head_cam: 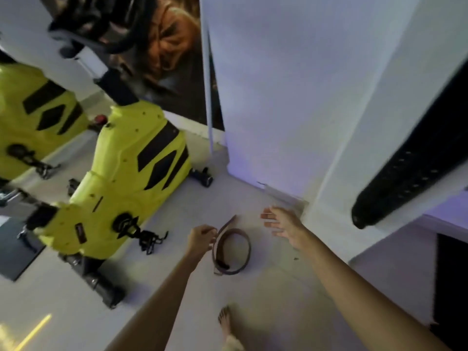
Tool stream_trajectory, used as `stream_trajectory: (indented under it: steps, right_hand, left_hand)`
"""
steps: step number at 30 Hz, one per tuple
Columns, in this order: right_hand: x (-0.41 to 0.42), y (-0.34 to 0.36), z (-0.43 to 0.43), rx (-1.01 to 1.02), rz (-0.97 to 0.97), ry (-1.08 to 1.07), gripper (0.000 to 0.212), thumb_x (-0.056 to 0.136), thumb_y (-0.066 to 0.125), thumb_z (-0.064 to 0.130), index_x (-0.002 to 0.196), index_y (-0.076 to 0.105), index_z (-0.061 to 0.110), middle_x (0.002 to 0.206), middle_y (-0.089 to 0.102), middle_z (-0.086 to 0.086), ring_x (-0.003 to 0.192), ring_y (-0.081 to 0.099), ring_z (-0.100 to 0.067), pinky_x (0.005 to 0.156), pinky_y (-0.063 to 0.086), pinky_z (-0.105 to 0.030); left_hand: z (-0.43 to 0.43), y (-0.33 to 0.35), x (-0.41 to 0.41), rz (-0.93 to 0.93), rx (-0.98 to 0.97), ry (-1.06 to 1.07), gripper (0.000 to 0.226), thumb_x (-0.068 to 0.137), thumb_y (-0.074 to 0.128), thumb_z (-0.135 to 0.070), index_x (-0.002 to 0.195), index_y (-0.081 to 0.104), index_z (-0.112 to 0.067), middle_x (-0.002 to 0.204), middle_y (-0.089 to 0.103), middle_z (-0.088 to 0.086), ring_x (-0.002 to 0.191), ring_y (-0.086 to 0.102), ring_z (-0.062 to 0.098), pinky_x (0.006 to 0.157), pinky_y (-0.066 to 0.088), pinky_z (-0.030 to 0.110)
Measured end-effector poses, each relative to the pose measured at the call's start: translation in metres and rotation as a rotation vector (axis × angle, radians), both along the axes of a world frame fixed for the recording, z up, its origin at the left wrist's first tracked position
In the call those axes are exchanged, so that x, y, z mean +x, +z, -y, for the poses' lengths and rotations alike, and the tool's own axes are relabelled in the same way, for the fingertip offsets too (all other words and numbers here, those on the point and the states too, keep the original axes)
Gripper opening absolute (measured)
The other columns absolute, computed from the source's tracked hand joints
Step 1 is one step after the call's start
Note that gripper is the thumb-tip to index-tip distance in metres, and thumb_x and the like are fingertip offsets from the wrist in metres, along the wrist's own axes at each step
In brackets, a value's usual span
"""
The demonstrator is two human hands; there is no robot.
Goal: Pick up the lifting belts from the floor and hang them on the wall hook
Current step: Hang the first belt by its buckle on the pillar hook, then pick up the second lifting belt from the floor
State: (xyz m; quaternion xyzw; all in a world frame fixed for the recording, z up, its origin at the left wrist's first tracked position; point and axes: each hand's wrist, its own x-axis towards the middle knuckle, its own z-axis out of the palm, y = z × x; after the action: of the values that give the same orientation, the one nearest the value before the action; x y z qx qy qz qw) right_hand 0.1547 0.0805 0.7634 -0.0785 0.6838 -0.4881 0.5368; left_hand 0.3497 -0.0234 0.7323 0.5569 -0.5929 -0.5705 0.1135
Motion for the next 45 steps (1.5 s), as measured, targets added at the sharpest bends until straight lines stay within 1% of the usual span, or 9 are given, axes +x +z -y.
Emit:
stream_trajectory:
  steps: [12, 19, 21, 25, 29, 32, 35, 38, 45]
  right_hand:
    - [-0.008, -0.198, 0.141, 0.271, 0.174, -0.084, 0.025, 0.096, 0.039, 0.026, 0.098, 0.059, 0.012, 0.089, 0.066, 0.0, 0.079, 0.059, -0.014, 0.07, 0.042, -0.03]
    - [-0.053, -0.451, 0.195, 0.398, 0.13, -0.158, 0.022, 0.095, 0.04, 0.018, 0.096, 0.06, 0.009, 0.115, 0.062, -0.014, 0.085, 0.058, -0.024, 0.064, 0.04, -0.029]
    - [-0.066, -0.531, 0.204, 0.418, 0.111, -0.205, 0.021, 0.095, 0.041, 0.015, 0.103, 0.058, 0.007, 0.12, 0.06, -0.015, 0.09, 0.058, -0.027, 0.066, 0.038, -0.029]
    - [-0.082, -0.659, 0.217, 0.43, 0.044, -0.143, 0.039, 0.094, 0.045, 0.018, 0.129, 0.051, 0.002, 0.138, 0.051, -0.013, 0.128, 0.045, -0.028, 0.091, 0.035, -0.03]
    - [-0.07, -0.708, 0.216, 0.448, 0.083, -0.014, 0.031, 0.096, 0.041, 0.023, 0.112, 0.06, 0.004, 0.114, 0.058, -0.014, 0.103, 0.055, -0.026, 0.088, 0.041, -0.034]
    - [-0.056, -0.668, 0.204, 0.457, 0.095, -0.054, 0.03, 0.098, 0.038, 0.027, 0.103, 0.058, 0.006, 0.11, 0.056, -0.016, 0.098, 0.055, -0.029, 0.093, 0.044, -0.042]
    - [-0.055, -0.58, 0.189, 0.427, 0.096, -0.121, 0.045, 0.098, 0.037, 0.029, 0.127, 0.046, -0.003, 0.137, 0.046, -0.025, 0.125, 0.046, -0.034, 0.104, 0.037, -0.043]
    - [-0.057, -0.458, 0.172, 0.409, 0.127, -0.097, 0.045, 0.097, 0.039, 0.032, 0.131, 0.047, 0.005, 0.142, 0.047, -0.011, 0.13, 0.041, -0.026, 0.102, 0.031, -0.034]
    - [-0.059, -0.15, 0.13, 0.107, 0.16, -0.157, 0.068, 0.091, 0.019, 0.06, 0.115, 0.06, 0.01, 0.128, 0.06, -0.015, 0.116, 0.056, -0.028, 0.109, 0.035, -0.044]
  left_hand:
    - [0.138, -0.189, -0.001, 0.094, 0.403, 0.167, 0.019, 0.089, 0.053, -0.003, 0.073, 0.061, -0.008, 0.071, 0.061, 0.011, 0.061, 0.055, 0.021, 0.057, 0.043, 0.027]
    - [0.184, -0.457, -0.085, 0.12, 0.599, 0.219, 0.032, 0.088, 0.052, -0.006, 0.056, 0.057, -0.01, 0.045, 0.058, 0.002, 0.054, 0.057, 0.021, 0.058, 0.046, 0.027]
    - [0.2, -0.542, -0.12, 0.062, 0.664, 0.284, 0.029, 0.093, 0.05, -0.015, 0.065, 0.054, -0.012, 0.056, 0.055, -0.001, 0.05, 0.052, 0.012, 0.049, 0.044, 0.022]
    - [0.228, -0.667, -0.182, -0.054, 0.772, 0.511, 0.027, 0.092, 0.054, -0.036, 0.107, 0.045, -0.016, 0.091, 0.049, 0.011, 0.067, 0.051, 0.024, 0.054, 0.048, 0.034]
    - [0.242, -0.695, -0.21, 0.019, 0.812, 0.665, 0.017, 0.096, 0.04, -0.007, 0.102, 0.054, 0.002, 0.094, 0.057, 0.014, 0.082, 0.058, 0.03, 0.07, 0.05, 0.038]
    - [0.223, -0.665, -0.196, -0.04, 0.785, 0.571, 0.035, 0.095, 0.041, -0.005, 0.127, 0.048, 0.007, 0.123, 0.059, 0.02, 0.103, 0.059, 0.031, 0.072, 0.054, 0.034]
    - [0.19, -0.573, -0.16, -0.067, 0.787, 0.537, 0.019, 0.092, 0.051, -0.007, 0.106, 0.058, 0.004, 0.089, 0.063, 0.019, 0.078, 0.06, 0.031, 0.065, 0.055, 0.04]
    - [0.162, -0.44, -0.126, 0.006, 0.843, 0.321, 0.032, 0.082, 0.067, -0.022, 0.101, 0.062, 0.003, 0.102, 0.067, 0.024, 0.087, 0.064, 0.036, 0.084, 0.053, 0.05]
    - [0.123, -0.111, -0.11, -0.24, 0.547, -0.352, 0.021, 0.087, 0.058, -0.004, 0.107, 0.065, -0.006, 0.092, 0.074, 0.006, 0.079, 0.071, 0.017, 0.068, 0.057, 0.023]
